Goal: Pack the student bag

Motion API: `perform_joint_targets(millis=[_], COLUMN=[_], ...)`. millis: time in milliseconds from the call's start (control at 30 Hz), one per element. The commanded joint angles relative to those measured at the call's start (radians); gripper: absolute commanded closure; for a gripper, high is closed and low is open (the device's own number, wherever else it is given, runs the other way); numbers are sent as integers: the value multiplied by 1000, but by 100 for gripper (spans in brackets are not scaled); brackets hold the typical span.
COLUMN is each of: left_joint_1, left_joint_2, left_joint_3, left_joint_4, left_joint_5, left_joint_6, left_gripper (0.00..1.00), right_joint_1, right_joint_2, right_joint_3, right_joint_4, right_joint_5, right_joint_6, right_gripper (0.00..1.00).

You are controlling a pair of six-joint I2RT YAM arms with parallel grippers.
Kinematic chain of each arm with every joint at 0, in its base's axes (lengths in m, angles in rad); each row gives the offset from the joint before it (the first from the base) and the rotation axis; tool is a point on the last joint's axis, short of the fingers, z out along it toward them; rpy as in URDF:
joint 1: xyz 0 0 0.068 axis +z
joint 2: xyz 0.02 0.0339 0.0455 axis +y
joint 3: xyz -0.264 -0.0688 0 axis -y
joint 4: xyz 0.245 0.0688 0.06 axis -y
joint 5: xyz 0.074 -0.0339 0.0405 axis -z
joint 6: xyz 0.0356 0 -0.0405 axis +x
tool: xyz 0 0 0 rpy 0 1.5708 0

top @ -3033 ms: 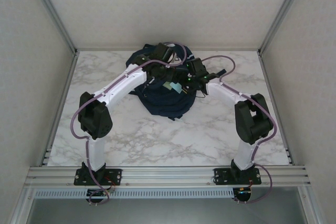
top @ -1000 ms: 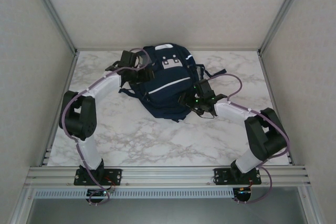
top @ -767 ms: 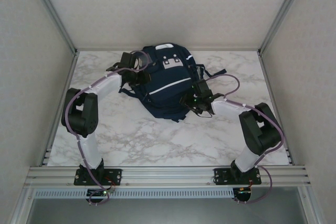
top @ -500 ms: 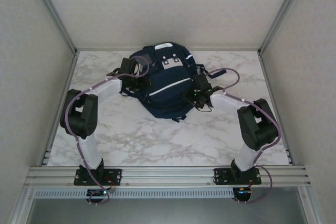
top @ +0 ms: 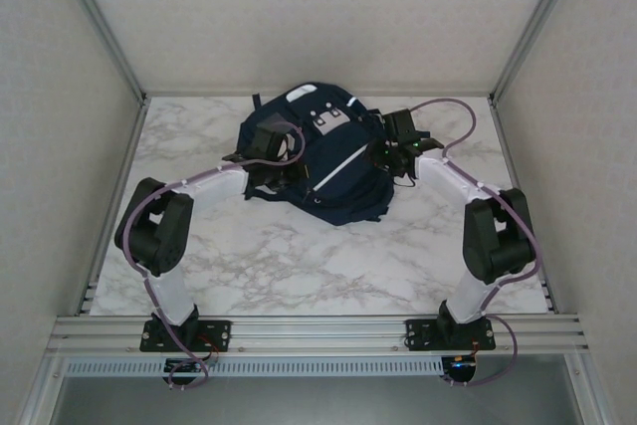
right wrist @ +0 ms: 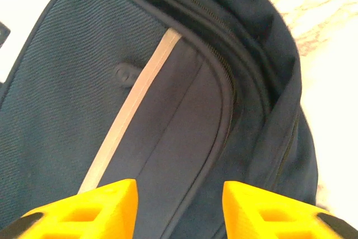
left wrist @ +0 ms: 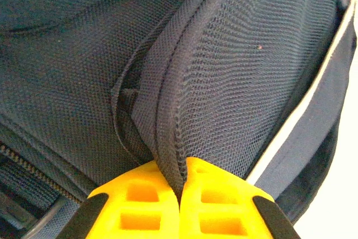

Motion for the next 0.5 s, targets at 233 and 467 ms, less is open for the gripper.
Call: perform_joint_targets(millis=[233,467], left_joint_1=[-39,-51], left_joint_2=[-17,-15], left_joint_3=[120,99], left_joint_4=[71,124], left_joint_5=[96,98], left_joint_6=[-150,-235], left_gripper=[100,100], right_joint_1=[202,360], right_joint_2=[-229,-140], right_joint_3=[-109,-128], right_joint_4=[-85,83], right_joint_5=[-7,39], right_joint_6=[111,206], right_gripper=[49,59])
